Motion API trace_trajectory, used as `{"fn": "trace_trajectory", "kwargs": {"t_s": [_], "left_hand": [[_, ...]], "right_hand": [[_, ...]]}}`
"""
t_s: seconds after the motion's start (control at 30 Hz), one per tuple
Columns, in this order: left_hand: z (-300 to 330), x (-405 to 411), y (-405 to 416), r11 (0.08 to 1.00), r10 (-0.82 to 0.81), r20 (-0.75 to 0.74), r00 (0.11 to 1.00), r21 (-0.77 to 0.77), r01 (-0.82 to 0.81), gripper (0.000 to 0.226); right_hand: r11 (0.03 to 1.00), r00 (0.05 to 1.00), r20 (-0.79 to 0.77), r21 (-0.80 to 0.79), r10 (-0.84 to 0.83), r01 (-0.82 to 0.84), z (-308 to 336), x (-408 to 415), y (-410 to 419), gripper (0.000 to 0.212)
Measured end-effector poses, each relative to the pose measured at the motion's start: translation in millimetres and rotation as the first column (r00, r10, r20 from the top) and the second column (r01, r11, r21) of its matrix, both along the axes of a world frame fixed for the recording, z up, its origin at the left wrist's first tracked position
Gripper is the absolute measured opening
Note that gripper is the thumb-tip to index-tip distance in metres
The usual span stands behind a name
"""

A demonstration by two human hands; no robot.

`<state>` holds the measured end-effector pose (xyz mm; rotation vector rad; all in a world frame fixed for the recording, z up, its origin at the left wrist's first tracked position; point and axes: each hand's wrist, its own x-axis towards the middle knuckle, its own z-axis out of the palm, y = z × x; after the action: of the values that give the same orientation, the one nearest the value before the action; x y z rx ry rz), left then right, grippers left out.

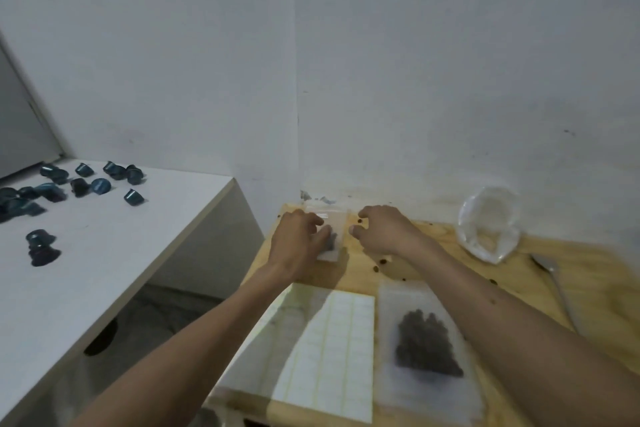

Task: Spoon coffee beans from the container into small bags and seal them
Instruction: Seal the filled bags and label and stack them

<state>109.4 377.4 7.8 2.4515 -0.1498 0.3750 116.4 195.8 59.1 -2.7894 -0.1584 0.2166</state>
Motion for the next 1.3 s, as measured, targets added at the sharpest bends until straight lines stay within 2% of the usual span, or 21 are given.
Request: {"fn": "trace_trajectory", "kwargs": {"t_s": [0.1,0.17,0.23,0.3,0.4,0.63,0.8,0.87,0.93,1.0,1.07,1.23,1.3], "left_hand": [[13,-21,-25,0.996,-0.093,-0.139,0.986,0.002,0.094,0.031],[15,-32,-41,0.985,-0.140,-0.277,0.951,0.060,0.162,0.048],[14,-41,-54,0.977,-0.168,-0.409,0.897,0.050,0.206,0.060],[13,-51,-64,0.979,-0.170,-0.507,0.845,0.015,0.206,0.063],[12,-63,-75,0.979,-0.174,-0.550,0.817,-0.004,0.206,0.068],[12,-75,-80,0.980,-0.182,-0.494,0.850,-0.157,0.119,0.040],[14,-75,-79,0.956,-0.178,-0.451,0.874,-0.290,0.045,0.043],[12,-72,-79,0.919,-0.181,-0.414,0.892,-0.394,0.004,0.034],[13,-71,-78,0.855,-0.200,-0.357,0.912,-0.518,-0.016,0.027],[18,-73,-78,0.725,-0.263,-0.315,0.912,-0.688,-0.029,0.026],[25,-74,-74,0.616,-0.322,-0.309,0.895,-0.786,-0.050,0.025],[48,-70,-48,0.598,-0.222,-0.161,0.962,-0.801,0.004,0.012],[59,-67,-26,0.574,-0.152,-0.086,0.985,-0.819,0.017,0.014]], "right_hand": [[0.997,0.997,-0.055,-0.067,-0.050,0.046,12,-16,-29,0.051],[0.991,0.993,-0.083,-0.110,-0.087,0.078,16,-29,-46,0.048],[0.982,0.984,-0.113,-0.141,-0.139,0.123,17,-44,-62,0.048],[0.975,0.968,-0.142,-0.114,-0.205,0.189,15,-60,-74,0.047],[0.964,0.944,-0.193,-0.042,-0.267,0.264,10,-78,-87,0.043],[0.917,0.926,-0.119,0.141,-0.359,0.374,-2,-88,-97,0.022],[0.872,0.914,-0.134,0.275,-0.383,0.405,2,-88,-102,0.015],[0.861,0.916,-0.170,0.312,-0.364,0.401,7,-87,-104,0.010],[0.834,0.916,-0.228,0.386,-0.329,0.396,14,-87,-104,0.013],[0.779,0.922,-0.260,0.496,-0.288,0.383,23,-88,-101,0.012],[0.713,0.939,-0.237,0.611,-0.249,0.344,32,-86,-96,0.010],[0.553,0.969,-0.093,0.807,-0.228,0.208,50,-73,-63,0.011],[0.560,0.964,-0.032,0.809,-0.262,0.179,51,-67,-46,0.023]]}}
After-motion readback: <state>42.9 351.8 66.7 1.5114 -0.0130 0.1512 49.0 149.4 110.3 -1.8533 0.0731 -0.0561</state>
